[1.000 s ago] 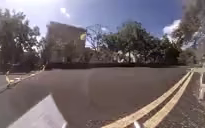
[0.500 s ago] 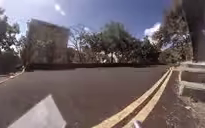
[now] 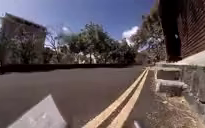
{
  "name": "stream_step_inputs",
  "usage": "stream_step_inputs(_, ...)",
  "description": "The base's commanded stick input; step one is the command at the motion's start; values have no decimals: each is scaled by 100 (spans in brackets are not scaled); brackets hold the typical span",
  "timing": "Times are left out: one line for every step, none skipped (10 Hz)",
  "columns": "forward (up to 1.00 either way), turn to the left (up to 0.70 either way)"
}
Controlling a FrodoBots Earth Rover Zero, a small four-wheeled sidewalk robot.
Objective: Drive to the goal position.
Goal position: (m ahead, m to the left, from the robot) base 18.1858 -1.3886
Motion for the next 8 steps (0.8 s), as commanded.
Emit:
stream_step_inputs(0,-50)
stream_step_inputs(0,-50)
stream_step_inputs(0,-50)
stream_step_inputs(0,-50)
stream_step_inputs(0,-50)
stream_step_inputs(0,-50)
stream_step_inputs(0,-50)
stream_step_inputs(0,-50)
